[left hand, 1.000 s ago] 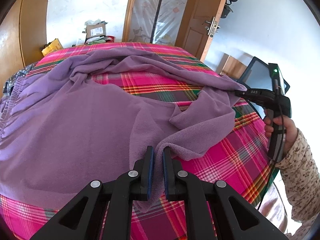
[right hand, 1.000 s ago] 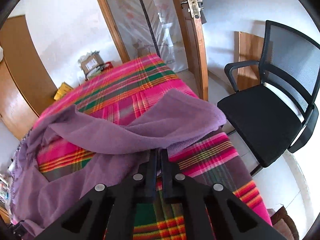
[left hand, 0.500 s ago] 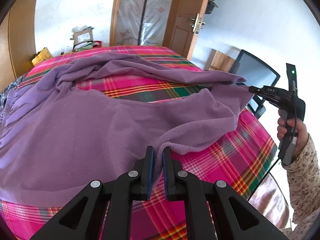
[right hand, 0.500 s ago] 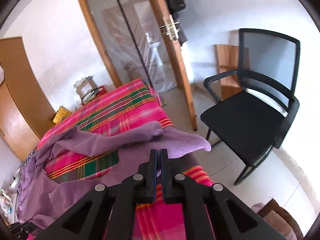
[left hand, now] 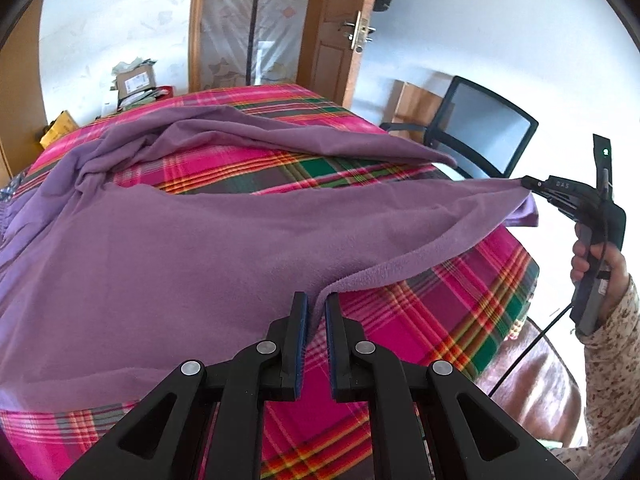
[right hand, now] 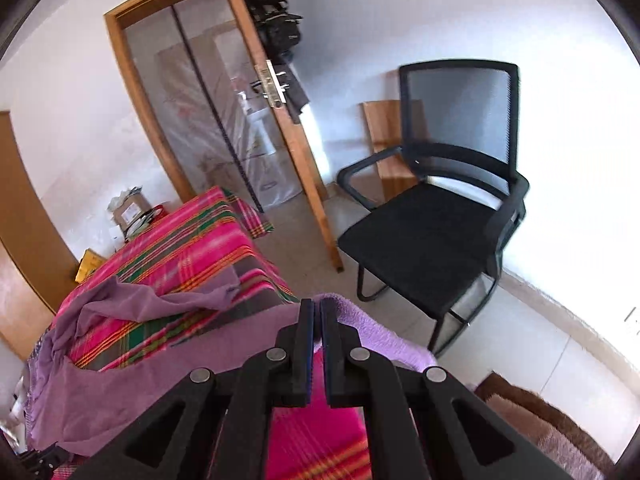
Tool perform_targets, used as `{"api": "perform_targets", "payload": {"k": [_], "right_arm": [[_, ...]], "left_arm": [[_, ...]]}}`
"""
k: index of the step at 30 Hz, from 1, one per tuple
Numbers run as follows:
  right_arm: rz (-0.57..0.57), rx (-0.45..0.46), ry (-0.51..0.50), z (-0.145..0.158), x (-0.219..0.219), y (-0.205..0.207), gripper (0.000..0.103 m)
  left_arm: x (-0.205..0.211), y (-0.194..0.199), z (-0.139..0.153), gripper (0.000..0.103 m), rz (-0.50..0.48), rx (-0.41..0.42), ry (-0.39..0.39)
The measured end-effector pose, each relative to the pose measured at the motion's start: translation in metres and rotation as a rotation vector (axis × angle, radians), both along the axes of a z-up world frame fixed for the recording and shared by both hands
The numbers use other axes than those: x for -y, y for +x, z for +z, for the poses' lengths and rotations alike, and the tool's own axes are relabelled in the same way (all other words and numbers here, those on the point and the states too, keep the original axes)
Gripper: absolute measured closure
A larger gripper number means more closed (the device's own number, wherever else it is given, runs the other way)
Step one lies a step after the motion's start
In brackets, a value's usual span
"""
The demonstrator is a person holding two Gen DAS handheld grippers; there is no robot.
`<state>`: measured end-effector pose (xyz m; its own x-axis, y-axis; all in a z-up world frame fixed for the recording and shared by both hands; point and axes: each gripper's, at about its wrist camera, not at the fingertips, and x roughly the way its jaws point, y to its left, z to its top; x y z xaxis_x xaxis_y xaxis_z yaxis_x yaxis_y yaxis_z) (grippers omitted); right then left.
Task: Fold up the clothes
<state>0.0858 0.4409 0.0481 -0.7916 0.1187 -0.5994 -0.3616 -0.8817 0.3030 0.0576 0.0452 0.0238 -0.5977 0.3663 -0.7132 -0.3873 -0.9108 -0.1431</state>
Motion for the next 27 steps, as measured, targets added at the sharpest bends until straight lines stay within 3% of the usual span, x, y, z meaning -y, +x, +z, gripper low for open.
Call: {"api": "perform_targets", "payload": {"k": [12,21,27], "right_arm": [[-0.046,0.112,-0.020,-0.041,-0.008,0.012,0.099],[-0.074,0.191,0.047,-0.048,0.000,0.012,0.098],[-0.090,0.192,0.080,-0.038,0.011,0.015,0.098]], "left_arm": [[-0.004,0.006,-0.019,0.094,-0.036,0.058,-0.023],[0.006,0.016,-0.018,0.094,-0.066,0.068,-0.012],[0.026,0.031,-0.012,0.093,-0.080,0.055,-0.020]]}}
